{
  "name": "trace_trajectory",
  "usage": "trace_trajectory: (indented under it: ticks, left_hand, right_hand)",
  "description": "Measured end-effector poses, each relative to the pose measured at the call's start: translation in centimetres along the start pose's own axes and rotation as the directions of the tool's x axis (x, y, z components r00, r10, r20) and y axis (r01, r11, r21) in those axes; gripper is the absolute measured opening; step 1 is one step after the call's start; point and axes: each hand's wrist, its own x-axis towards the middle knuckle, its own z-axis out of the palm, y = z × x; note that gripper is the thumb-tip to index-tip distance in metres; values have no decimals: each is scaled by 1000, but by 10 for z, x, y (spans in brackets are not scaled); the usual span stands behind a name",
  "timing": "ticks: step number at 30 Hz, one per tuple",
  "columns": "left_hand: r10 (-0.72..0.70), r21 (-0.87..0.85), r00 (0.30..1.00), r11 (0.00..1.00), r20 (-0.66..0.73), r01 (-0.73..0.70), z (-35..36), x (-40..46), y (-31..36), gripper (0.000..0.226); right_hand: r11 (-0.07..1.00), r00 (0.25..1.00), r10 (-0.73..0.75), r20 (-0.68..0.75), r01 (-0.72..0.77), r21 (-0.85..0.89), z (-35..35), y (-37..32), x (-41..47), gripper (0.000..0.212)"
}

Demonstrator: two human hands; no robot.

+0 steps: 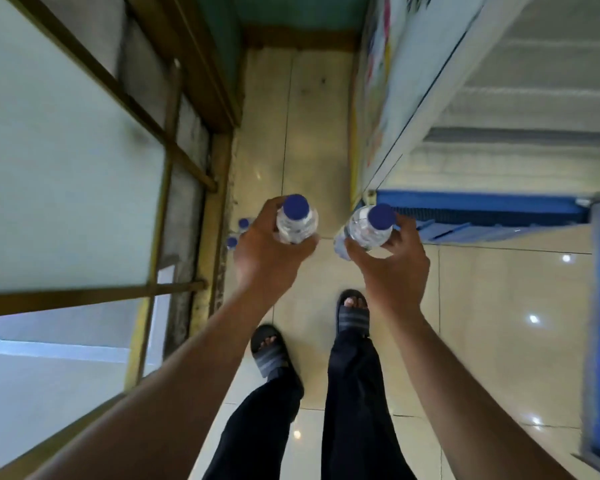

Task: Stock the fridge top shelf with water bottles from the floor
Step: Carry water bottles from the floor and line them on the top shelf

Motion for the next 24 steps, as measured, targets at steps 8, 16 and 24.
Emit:
trace_trajectory:
  ticks: [8,16,24]
  left_hand:
    - [305,-99,952,948,-5,-304,-116,-94,196,58]
    - [550,-108,827,820,-118,-561,-135,-162,361,64]
    - [657,-145,718,706,-230,-693,-98,-204,491,59]
  right_hand:
    - [964,978,-186,-91,199,176,-154,-174,-59,55]
    - [876,902,-370,-223,419,239,-303,-270,-58,51]
    - [779,782,-514,-353,597,188,-438,-325,-22,55]
